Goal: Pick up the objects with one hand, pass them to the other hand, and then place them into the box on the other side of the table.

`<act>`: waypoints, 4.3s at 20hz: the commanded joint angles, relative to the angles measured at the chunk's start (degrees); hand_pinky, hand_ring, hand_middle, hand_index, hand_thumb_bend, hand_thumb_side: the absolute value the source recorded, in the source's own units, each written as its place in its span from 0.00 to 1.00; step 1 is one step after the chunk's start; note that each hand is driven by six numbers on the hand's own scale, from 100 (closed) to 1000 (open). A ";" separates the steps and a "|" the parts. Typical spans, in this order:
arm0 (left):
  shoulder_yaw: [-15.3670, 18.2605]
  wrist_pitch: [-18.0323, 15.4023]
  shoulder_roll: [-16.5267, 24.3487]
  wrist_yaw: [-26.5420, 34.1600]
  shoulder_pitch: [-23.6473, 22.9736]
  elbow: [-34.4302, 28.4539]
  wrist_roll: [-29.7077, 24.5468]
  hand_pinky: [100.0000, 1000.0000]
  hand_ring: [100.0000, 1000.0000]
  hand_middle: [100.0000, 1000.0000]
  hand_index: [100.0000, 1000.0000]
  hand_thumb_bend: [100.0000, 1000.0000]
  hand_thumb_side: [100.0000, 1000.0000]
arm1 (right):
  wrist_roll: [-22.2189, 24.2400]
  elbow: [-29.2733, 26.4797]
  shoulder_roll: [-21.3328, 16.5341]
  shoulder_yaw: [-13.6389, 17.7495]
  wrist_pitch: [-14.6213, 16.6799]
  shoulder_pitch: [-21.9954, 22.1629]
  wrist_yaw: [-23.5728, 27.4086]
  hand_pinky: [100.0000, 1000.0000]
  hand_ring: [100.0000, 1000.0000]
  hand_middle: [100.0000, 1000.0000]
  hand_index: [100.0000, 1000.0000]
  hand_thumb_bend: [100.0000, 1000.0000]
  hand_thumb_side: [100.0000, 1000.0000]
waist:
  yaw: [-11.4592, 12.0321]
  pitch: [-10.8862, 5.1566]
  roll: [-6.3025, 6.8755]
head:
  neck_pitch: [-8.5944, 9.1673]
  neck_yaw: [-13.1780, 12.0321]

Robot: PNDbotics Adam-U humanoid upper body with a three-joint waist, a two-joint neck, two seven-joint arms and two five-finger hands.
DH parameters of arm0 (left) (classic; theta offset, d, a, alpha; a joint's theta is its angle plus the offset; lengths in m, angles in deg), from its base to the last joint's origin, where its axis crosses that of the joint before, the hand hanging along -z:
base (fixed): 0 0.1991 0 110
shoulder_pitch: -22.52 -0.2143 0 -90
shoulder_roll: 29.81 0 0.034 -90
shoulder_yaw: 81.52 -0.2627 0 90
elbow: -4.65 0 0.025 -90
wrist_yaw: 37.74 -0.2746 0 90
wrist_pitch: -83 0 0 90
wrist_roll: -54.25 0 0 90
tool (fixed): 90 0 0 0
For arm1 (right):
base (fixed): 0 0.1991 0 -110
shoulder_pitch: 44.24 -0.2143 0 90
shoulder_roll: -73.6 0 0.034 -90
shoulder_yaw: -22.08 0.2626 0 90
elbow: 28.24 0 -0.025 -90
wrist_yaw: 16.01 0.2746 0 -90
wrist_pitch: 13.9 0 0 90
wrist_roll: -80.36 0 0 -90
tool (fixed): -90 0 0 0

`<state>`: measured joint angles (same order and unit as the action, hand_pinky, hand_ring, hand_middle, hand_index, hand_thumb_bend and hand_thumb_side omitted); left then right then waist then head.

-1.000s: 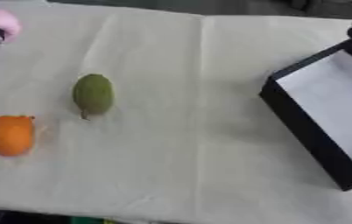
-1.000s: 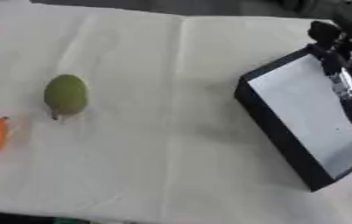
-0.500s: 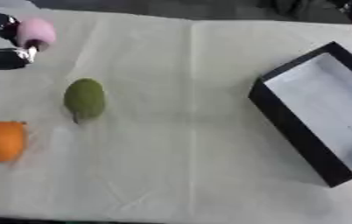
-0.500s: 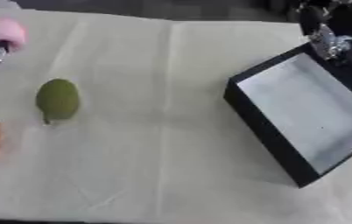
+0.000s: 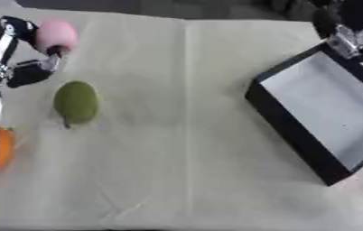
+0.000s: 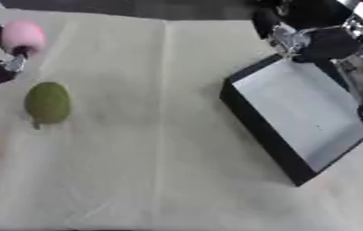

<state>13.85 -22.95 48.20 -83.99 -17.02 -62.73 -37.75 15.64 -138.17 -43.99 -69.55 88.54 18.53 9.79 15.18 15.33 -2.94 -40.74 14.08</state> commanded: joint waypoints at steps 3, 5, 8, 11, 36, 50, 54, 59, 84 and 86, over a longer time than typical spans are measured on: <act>-1.50 -3.50 -1.94 0.85 -0.65 -3.57 3.20 0.72 0.45 0.33 0.44 0.00 0.10 | 2.56 5.35 -0.43 -3.63 0.85 -5.05 -5.59 1.00 1.00 0.93 1.00 0.00 0.07 | 0.05 -1.55 0.07 | -0.68 2.54; -2.02 -4.39 -2.68 1.45 -1.16 -4.18 3.31 0.72 0.44 0.33 0.44 0.00 0.12 | 2.82 7.36 0.14 -4.94 1.38 -6.70 -7.25 1.00 1.00 0.92 1.00 0.00 0.07 | 0.18 -1.47 0.00 | -0.66 3.10; -2.94 -5.90 -4.03 2.08 -1.96 -5.97 3.75 0.70 0.44 0.33 0.44 0.00 0.13 | 3.06 10.00 1.19 -6.92 1.68 -9.20 -9.49 1.00 1.00 0.91 1.00 0.00 0.04 | 0.55 -1.19 -0.14 | -0.60 4.15; -3.92 -7.07 -4.81 2.78 -2.50 -6.74 3.91 0.71 0.44 0.33 0.44 0.00 0.14 | 3.24 12.12 2.01 -8.67 2.37 -11.00 -11.91 1.00 1.00 0.91 1.00 0.00 0.02 | 0.95 -0.99 -0.24 | -0.62 5.03; -9.27 -15.23 -13.82 3.71 -1.69 -6.35 0.92 0.71 0.44 0.33 0.44 0.00 0.19 | 8.59 20.09 9.17 -15.94 5.80 -20.18 -17.98 1.00 1.00 0.92 1.00 0.01 0.03 | 3.41 0.48 -1.61 | 0.34 9.26; -10.30 -15.94 -17.39 1.80 -1.52 -7.36 1.70 0.70 0.44 0.33 0.44 0.00 0.18 | 5.16 21.31 11.75 -17.01 2.53 -21.59 -24.76 1.00 1.00 0.92 1.00 0.06 0.03 | 4.28 0.81 -2.18 | -0.52 11.31; -10.45 -16.06 -17.62 1.71 -1.49 -7.41 1.70 0.70 0.44 0.33 0.45 0.00 0.18 | 5.21 21.38 11.86 -17.16 2.57 -21.63 -25.01 1.00 1.00 0.91 1.00 0.06 0.04 | 4.27 0.80 -2.21 | -0.55 11.33; -10.89 -16.71 -19.00 0.69 -1.64 -7.35 1.61 0.70 0.44 0.33 0.45 0.00 0.18 | 6.77 21.73 12.31 -17.58 2.15 -21.88 -24.80 1.00 1.00 0.91 1.00 0.06 0.04 | 4.29 0.74 -2.33 | -0.66 11.34; -10.83 -14.88 -20.40 0.69 -1.97 -5.49 2.96 0.70 0.45 0.35 0.50 0.00 0.19 | 5.47 21.90 13.02 -18.23 -5.53 -21.71 -16.57 0.97 0.84 0.30 0.43 0.00 0.00 | 3.59 0.69 -2.34 | -1.49 11.61; -10.88 -14.89 -20.45 0.83 -2.01 -5.45 3.04 0.70 0.45 0.35 0.50 0.00 0.18 | 5.79 21.20 12.82 -18.18 -6.23 -21.63 -15.74 0.96 0.84 0.29 0.42 0.00 0.00 | 3.59 0.65 -2.31 | -1.51 11.68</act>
<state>3.47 -37.87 28.60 -83.38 -19.90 -67.60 -34.96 21.28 -115.23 -29.86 -87.97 82.92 -2.14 -6.98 18.86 17.21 -5.53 -42.22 25.46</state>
